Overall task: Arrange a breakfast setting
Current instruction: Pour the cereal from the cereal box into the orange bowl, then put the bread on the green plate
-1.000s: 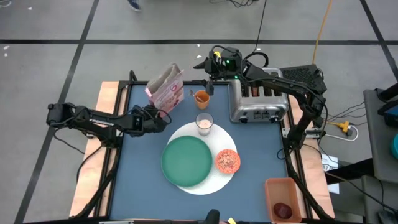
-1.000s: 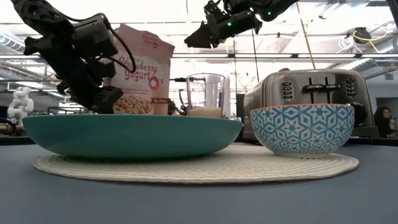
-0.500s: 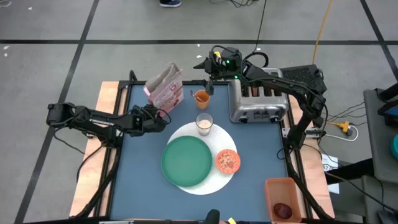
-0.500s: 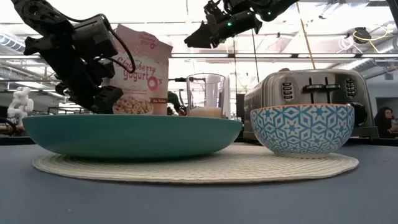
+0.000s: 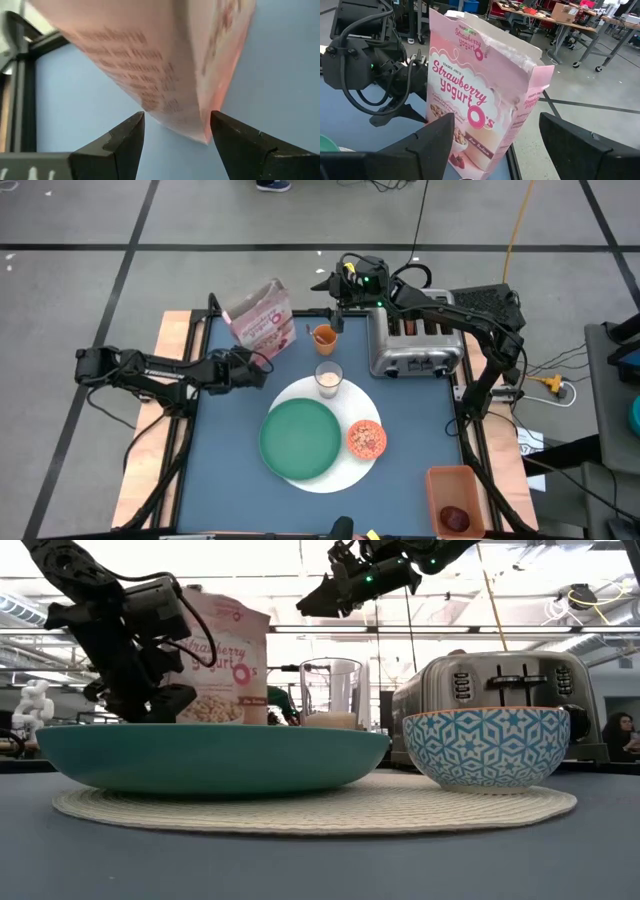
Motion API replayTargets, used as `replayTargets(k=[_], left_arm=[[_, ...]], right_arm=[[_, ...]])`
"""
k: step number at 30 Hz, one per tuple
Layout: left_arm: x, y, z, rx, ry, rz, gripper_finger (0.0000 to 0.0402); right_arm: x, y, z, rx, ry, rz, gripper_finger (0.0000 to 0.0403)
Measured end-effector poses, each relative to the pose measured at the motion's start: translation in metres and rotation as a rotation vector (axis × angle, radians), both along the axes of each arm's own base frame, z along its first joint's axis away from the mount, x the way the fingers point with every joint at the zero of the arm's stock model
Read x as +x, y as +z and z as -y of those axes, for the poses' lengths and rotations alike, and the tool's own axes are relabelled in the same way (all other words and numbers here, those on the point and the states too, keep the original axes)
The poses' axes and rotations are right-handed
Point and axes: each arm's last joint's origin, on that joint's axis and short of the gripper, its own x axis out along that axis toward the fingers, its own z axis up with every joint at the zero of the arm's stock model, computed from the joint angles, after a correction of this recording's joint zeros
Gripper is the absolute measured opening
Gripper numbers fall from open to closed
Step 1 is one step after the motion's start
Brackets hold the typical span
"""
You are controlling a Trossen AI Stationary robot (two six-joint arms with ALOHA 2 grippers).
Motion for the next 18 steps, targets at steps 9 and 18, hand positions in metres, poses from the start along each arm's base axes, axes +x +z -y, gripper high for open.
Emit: replayTargets(k=[9,18], left_arm=[[-0.0005,-0.0008,-0.0008,-0.031,-0.019,-0.012,0.0230],[-0.0035,-0.0026,0.0003,-0.065,-0.017,-0.037,0.0230]], right_arm=[[0.0000,-0.0001,0.0000,-0.003,0.001,-0.001,0.0283],[0.0000,-0.0001,0.0000,-0.012,0.003,-0.002,0.0283]])
